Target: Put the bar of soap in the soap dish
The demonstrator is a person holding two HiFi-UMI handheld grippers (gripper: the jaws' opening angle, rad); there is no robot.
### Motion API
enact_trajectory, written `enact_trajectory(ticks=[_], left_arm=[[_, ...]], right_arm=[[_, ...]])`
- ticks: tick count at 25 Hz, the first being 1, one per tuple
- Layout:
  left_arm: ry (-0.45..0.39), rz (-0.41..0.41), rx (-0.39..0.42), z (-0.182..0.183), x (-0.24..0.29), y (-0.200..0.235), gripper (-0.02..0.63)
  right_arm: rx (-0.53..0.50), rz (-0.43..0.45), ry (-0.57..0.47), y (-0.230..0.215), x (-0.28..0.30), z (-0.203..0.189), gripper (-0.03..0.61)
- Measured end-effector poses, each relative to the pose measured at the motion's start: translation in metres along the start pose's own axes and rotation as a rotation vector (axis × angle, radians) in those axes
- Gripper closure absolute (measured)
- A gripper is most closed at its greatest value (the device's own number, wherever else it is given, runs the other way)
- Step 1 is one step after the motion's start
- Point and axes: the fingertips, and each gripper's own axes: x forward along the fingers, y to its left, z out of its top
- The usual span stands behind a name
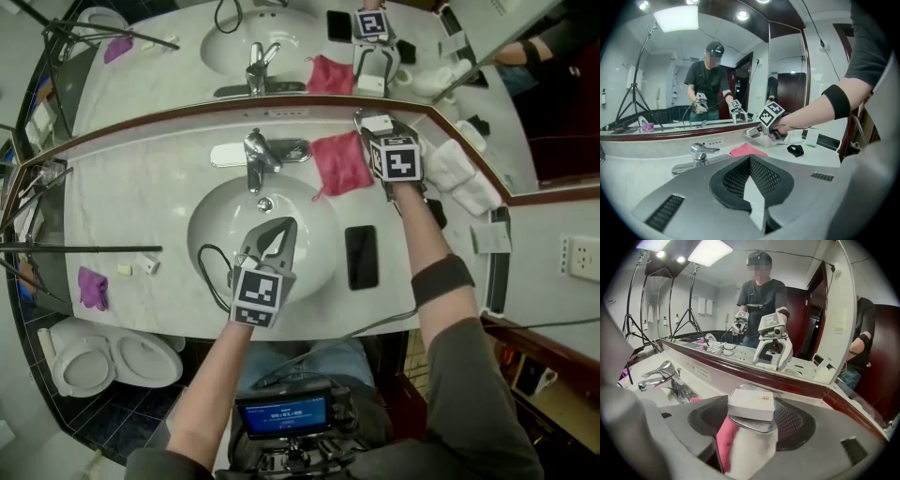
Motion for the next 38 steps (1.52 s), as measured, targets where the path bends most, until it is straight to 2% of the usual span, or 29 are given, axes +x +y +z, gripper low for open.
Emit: enact_trajectory(ticks=[9,14,19,23,27,30,34,38], left_arm=[[-0.004,0.042,-0.019,-0.003,-0.013,0.007,0.614],[-0.001,0.058,-0.020,0.000,-0.025,0.014,0.614],[-0.011,0.061,-0.010,0.009,-0.035,0.018,0.614],[-0.017,0.058,-0.001,0.018,-0.051,0.020,0.614],[-0.030,0.047,0.003,0.025,-0.067,0.022,0.614],[-0.036,0.039,0.011,0.028,-0.081,0.025,0.614],[-0.045,0.016,0.026,0.033,-0.094,0.025,0.614],[-0.059,-0.016,0.038,0.038,-0.102,0.026,0.614]], right_arm=[[0.075,0.001,0.051,-0.001,0.007,-0.012,0.230],[0.075,-0.006,0.047,-0.001,0.000,-0.010,0.218],[0.087,-0.022,0.020,-0.001,-0.022,0.000,0.218],[0.099,0.003,-0.030,0.014,-0.057,0.006,0.230],[0.110,0.022,-0.077,0.028,-0.097,0.005,0.288],[0.110,0.038,-0.121,0.044,-0.127,0.007,0.357],[0.124,0.018,-0.167,0.054,-0.170,0.005,0.460],[0.159,-0.005,-0.206,0.062,-0.210,0.002,0.525]])
